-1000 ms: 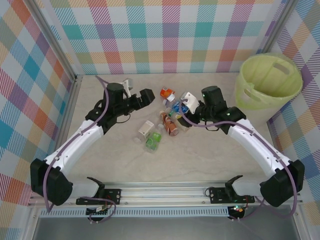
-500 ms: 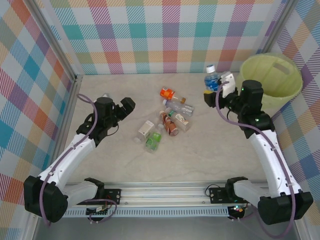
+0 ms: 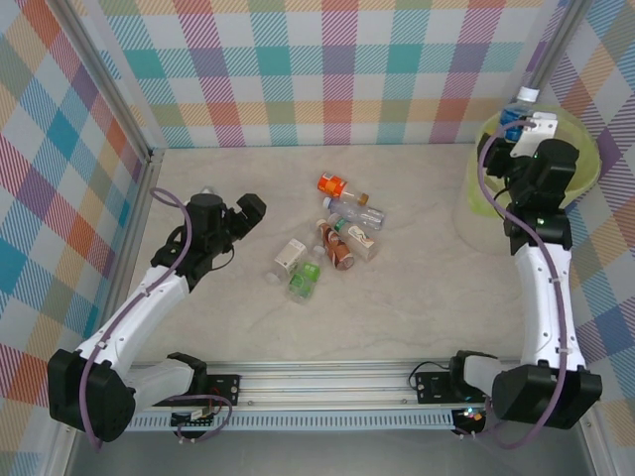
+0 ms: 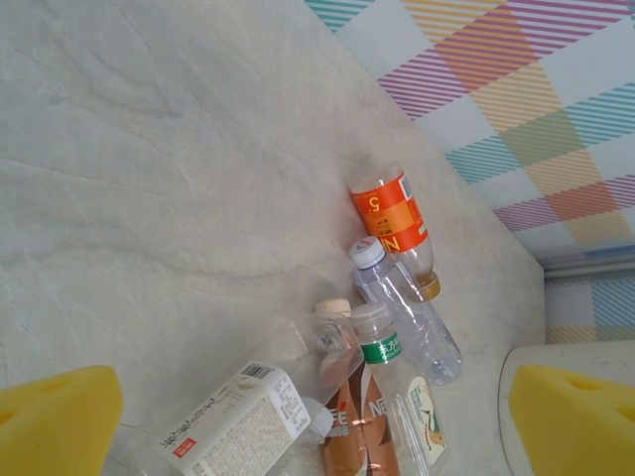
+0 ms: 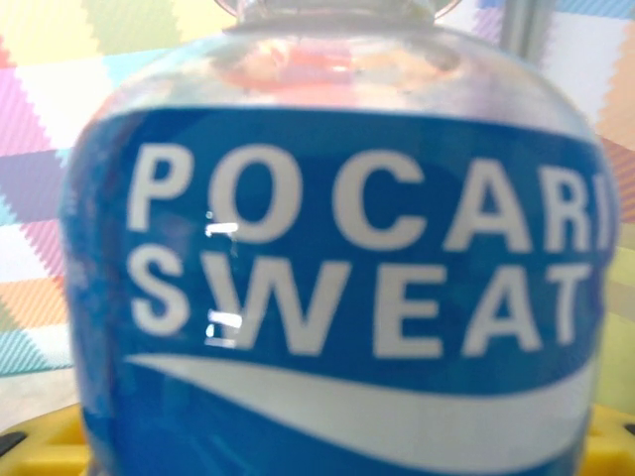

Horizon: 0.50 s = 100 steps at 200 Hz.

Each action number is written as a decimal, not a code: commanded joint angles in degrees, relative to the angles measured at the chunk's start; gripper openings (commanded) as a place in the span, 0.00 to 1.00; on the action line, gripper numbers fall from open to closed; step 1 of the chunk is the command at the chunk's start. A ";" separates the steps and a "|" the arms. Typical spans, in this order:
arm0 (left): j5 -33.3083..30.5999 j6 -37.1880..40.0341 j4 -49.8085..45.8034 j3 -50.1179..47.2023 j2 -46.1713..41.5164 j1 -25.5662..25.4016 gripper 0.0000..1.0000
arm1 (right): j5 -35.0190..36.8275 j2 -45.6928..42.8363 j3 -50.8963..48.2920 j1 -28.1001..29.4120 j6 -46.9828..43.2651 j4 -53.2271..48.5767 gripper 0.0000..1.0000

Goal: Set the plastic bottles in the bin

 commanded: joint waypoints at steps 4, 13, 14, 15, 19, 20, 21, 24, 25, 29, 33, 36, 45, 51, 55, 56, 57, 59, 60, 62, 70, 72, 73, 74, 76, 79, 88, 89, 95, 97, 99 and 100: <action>-0.17 -0.85 -0.97 -0.77 -1.52 0.86 1.00 | 5.45 2.13 3.60 -2.66 2.53 1.78 0.50; -0.14 -0.96 -0.77 -0.92 -1.47 0.86 1.00 | 8.57 3.05 3.89 -3.01 1.28 2.04 0.51; -0.10 -0.96 -0.71 -0.96 -1.43 0.86 1.00 | 8.92 3.21 3.94 -3.07 1.15 2.05 0.51; -0.08 -0.96 -0.73 -0.98 -1.41 0.86 1.00 | 9.18 3.33 3.97 -3.14 0.99 2.05 0.51; 0.01 -1.03 -0.64 -1.13 -1.42 0.86 1.00 | 10.61 3.74 4.08 -3.32 0.36 2.04 0.51; 0.02 -1.04 -0.65 -1.15 -1.41 0.90 1.00 | 11.04 3.86 4.13 -3.40 0.21 2.05 0.52; 0.02 -1.00 -0.61 -1.12 -1.40 0.92 1.00 | 11.43 3.96 4.15 -3.48 0.04 2.05 0.52; 0.11 -1.02 -0.53 -1.13 -1.36 0.94 1.00 | 12.43 4.31 4.22 -3.60 -0.47 2.05 0.52; 0.11 -1.04 -0.55 -1.15 -1.28 0.90 1.00 | 12.74 4.41 4.24 -3.71 -0.61 2.05 0.52; 0.21 -1.02 -0.54 -1.09 -1.17 0.94 1.00 | 13.88 4.86 4.35 -3.94 -1.28 2.01 0.52; 0.37 -1.04 -0.54 -1.09 -1.08 0.95 1.00 | 14.96 5.31 4.43 -4.26 -1.93 2.05 0.52; 0.46 -0.97 -0.55 -1.09 -1.06 0.95 1.00 | 15.66 5.71 4.36 -4.52 -2.51 2.31 0.52; 0.72 -0.87 -0.56 -1.02 -0.87 1.03 1.00 | 17.66 6.64 3.97 -5.24 -3.95 3.48 0.53; 0.98 -0.68 -0.57 -0.92 -0.52 1.08 1.00 | 18.64 7.46 3.60 -5.77 -4.87 4.67 0.54; 1.14 -0.51 -0.57 -0.97 -0.36 1.12 1.00 | 19.03 8.05 3.49 -6.20 -5.44 5.34 0.55; 1.20 -0.52 -0.61 -0.94 -0.35 1.12 1.00 | 19.12 8.21 3.48 -6.38 -5.60 5.46 0.55; 1.23 -0.43 -0.59 -0.88 -0.30 1.12 1.00 | 19.16 8.33 3.48 -6.46 -5.68 5.56 0.55; 1.32 -0.39 -0.70 -0.86 -0.21 1.12 1.00 | 19.23 8.73 3.52 -6.66 -5.89 5.72 0.56; 1.33 -0.37 -0.72 -0.84 -0.19 1.12 1.00 | 19.26 8.86 3.54 -6.87 -6.00 5.82 0.56; 1.43 -0.33 -0.76 -0.85 -0.10 1.19 1.00 | 19.28 9.21 3.62 -7.12 -6.14 5.83 0.56; 1.76 -0.05 -1.04 -0.63 0.18 1.27 1.00 | 19.49 10.66 4.53 -7.96 -6.63 5.52 0.59; 1.85 0.06 -1.08 -0.58 0.26 1.25 1.00 | 19.51 11.14 4.81 -8.14 -6.76 5.14 0.60; 1.91 0.12 -1.18 -0.61 0.27 1.27 1.00 | 19.49 11.33 5.07 -8.22 -6.83 4.96 0.61; 1.98 0.10 -1.18 -0.59 0.32 1.28 1.00 | 19.47 11.52 5.28 -8.31 -6.86 4.78 0.61; 2.08 0.16 -1.27 -0.54 0.36 1.29 1.00 | 19.51 11.95 5.59 -8.42 -7.13 4.30 0.62; 2.21 0.32 -1.42 -0.36 0.50 1.30 1.00 | 19.67 12.58 6.36 -8.54 -7.46 3.60 0.64; 2.63 0.63 -1.75 -0.21 0.83 1.38 1.00 | 20.86 14.16 8.40 -8.58 -7.86 1.08 0.72; 2.69 0.71 -1.77 -0.21 0.87 1.38 1.00 | 21.00 14.25 8.57 -8.53 -7.86 0.82 0.73; 2.88 0.92 -1.78 -0.03 0.98 1.39 1.00 | 21.69 14.87 9.70 -8.59 -7.84 -0.64 0.79; 2.90 0.91 -1.79 -0.01 0.98 1.39 1.00 | 21.95 14.98 9.93 -8.58 -7.86 -1.06 0.81; 2.92 0.93 -1.73 -0.03 1.05 1.39 1.00 | 22.24 15.14 10.16 -8.58 -7.86 -1.36 0.82; 2.97 0.99 -1.72 0.01 1.11 1.39 1.00 | 22.34 15.18 10.25 -8.58 -7.86 -1.50 0.83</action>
